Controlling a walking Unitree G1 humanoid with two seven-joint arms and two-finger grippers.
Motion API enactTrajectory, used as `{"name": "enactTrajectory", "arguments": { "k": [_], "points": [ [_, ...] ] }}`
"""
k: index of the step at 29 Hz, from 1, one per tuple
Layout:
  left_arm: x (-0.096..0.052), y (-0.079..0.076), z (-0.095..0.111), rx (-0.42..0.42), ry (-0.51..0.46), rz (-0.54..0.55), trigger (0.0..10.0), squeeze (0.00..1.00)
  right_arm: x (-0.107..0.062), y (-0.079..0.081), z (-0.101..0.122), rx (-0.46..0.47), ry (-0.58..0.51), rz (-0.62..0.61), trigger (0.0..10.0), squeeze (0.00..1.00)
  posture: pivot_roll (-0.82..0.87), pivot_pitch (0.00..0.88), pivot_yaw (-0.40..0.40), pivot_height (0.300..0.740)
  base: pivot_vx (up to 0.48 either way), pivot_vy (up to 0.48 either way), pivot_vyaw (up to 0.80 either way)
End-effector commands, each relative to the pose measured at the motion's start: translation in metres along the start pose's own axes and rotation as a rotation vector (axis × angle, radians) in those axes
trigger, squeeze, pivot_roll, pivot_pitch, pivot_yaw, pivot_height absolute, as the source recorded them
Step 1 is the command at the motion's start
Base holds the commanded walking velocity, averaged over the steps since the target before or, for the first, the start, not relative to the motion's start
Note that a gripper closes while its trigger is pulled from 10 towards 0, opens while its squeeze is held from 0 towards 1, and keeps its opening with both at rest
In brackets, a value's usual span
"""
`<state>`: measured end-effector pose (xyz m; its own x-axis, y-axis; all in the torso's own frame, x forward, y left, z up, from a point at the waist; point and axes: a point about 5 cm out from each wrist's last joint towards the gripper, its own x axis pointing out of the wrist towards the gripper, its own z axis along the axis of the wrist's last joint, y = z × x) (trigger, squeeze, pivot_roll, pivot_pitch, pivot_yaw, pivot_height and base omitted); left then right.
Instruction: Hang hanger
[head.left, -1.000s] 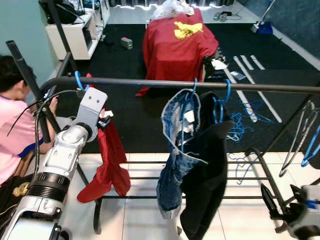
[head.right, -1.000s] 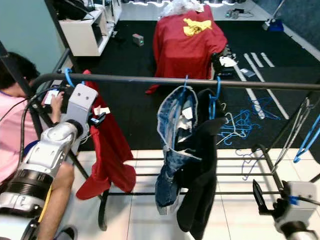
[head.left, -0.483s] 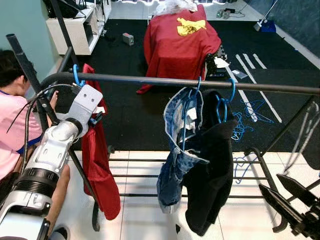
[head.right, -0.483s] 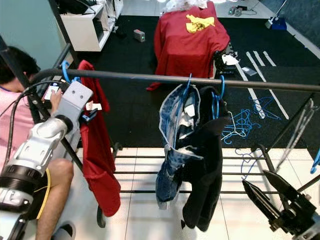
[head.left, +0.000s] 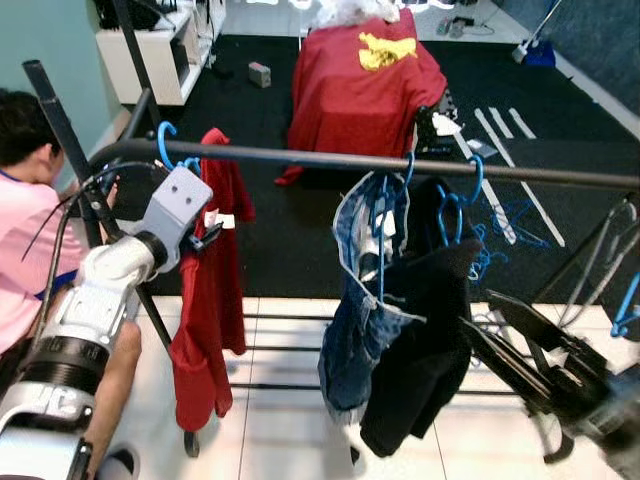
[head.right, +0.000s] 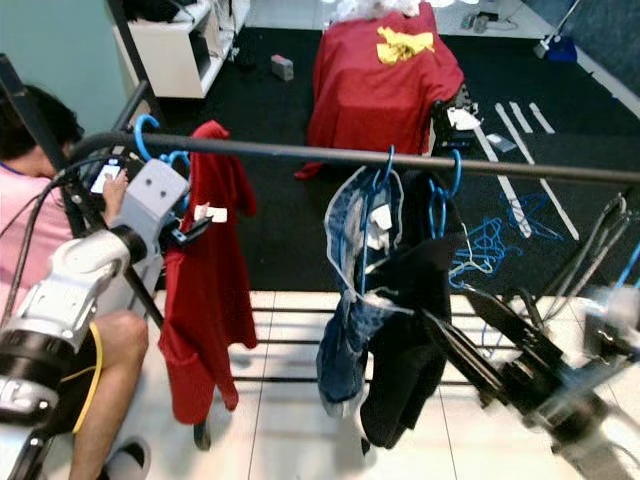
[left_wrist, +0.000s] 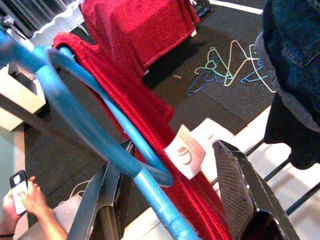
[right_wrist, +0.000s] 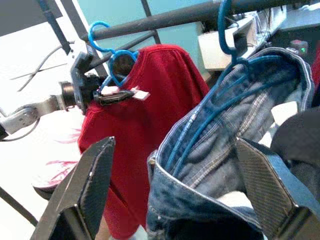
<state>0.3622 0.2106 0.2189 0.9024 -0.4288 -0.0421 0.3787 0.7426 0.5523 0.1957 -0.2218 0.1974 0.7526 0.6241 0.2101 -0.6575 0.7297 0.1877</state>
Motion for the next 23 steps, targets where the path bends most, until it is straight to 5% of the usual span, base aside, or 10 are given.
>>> {"name": "enactTrajectory", "arguments": {
  "k": [1, 6, 14, 23],
  "points": [
    [-0.001, 0.003, 0.004, 0.023, -0.012, -0.014, 10.0, 0.0, 0.0, 0.001, -0.004, 0.007, 0.024, -0.013, 10.0, 0.0, -0.1, 0.149, -0.004, 0.74, 0.0, 0.0, 0.0],
    [-0.019, 0.014, 0.026, 0.065, -0.146, -0.1, 10.0, 0.0, 0.004, -0.001, -0.01, 0.042, 0.053, -0.002, 10.0, 0.0, -0.09, 0.154, -0.01, 0.74, 0.0, 0.0, 0.0],
    [-0.037, 0.019, 0.032, 0.075, -0.193, -0.214, 10.0, 0.0, 0.008, -0.002, -0.016, 0.035, 0.086, -0.015, 10.0, 0.0, -0.09, 0.155, -0.013, 0.74, 0.0, 0.0, 0.0],
    [-0.051, 0.01, 0.019, 0.085, -0.106, -0.376, 10.0, 0.0, 0.01, -0.005, -0.017, 0.012, 0.12, -0.014, 10.0, 0.0, -0.08, 0.154, -0.016, 0.74, 0.0, 0.0, 0.0]
  ]
}}
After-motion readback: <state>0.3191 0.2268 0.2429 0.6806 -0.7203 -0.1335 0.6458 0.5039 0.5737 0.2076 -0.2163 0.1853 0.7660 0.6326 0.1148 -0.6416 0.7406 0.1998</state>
